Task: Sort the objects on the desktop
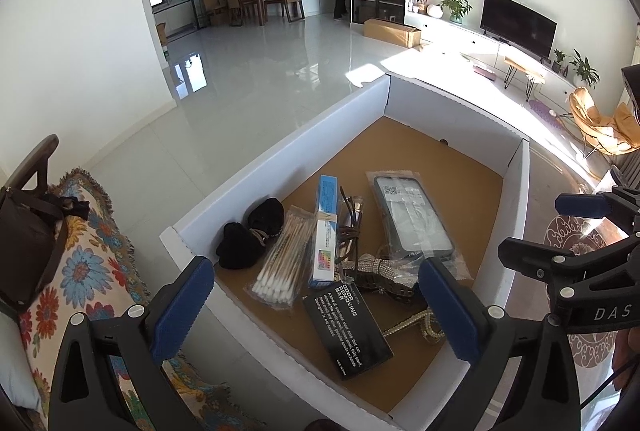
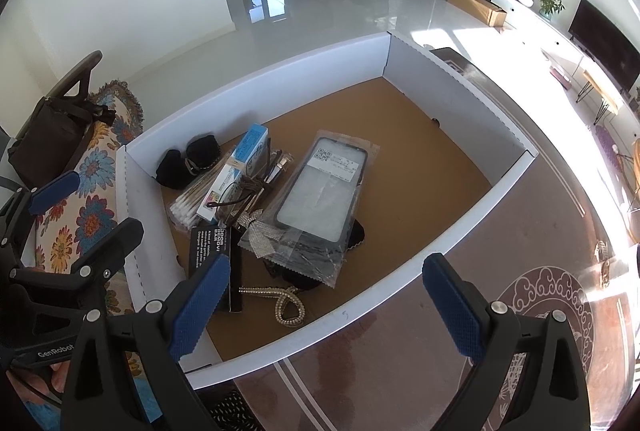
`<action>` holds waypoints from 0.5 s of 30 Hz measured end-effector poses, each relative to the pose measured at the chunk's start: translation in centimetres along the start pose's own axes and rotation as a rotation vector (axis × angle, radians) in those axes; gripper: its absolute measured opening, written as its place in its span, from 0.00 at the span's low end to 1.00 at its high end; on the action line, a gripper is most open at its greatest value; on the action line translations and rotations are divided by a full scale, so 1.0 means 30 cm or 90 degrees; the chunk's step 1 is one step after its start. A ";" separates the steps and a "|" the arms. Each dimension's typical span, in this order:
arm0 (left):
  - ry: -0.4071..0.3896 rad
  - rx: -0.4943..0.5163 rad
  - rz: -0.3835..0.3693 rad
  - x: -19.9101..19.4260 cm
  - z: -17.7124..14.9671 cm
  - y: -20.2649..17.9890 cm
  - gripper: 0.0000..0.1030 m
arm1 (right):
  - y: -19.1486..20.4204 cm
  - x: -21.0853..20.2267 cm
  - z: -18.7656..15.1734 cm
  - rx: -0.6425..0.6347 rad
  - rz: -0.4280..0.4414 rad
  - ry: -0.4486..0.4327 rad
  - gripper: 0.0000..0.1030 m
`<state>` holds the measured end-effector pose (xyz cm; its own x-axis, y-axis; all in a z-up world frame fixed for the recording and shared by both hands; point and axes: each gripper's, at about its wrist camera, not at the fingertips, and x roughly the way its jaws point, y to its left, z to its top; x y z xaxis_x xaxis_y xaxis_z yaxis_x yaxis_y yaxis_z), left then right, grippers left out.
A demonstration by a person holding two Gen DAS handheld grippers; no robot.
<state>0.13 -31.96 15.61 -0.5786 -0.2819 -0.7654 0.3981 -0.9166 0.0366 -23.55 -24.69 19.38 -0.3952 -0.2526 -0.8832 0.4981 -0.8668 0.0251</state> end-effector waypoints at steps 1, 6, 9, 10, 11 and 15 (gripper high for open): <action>0.001 -0.001 0.001 0.001 0.000 0.001 1.00 | 0.000 0.003 -0.001 0.000 0.000 0.001 0.95; 0.006 -0.002 0.001 0.007 0.000 0.001 1.00 | 0.000 0.009 -0.001 0.000 0.001 0.002 0.95; 0.005 -0.002 0.002 0.008 -0.001 0.001 1.00 | -0.001 0.008 -0.001 0.001 0.001 0.000 0.95; 0.005 -0.001 0.002 0.008 -0.001 0.001 1.00 | 0.000 0.007 0.000 0.002 0.002 0.000 0.95; 0.005 0.000 0.002 0.009 -0.002 0.001 1.00 | 0.000 0.007 -0.001 0.002 0.002 -0.001 0.95; 0.004 0.001 -0.001 0.007 -0.004 0.001 1.00 | 0.001 0.008 -0.001 0.001 0.001 0.001 0.95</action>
<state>0.11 -32.01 15.38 -0.5743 -0.2787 -0.7697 0.3966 -0.9173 0.0361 -23.60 -24.76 19.17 -0.3928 -0.2531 -0.8841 0.4980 -0.8667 0.0269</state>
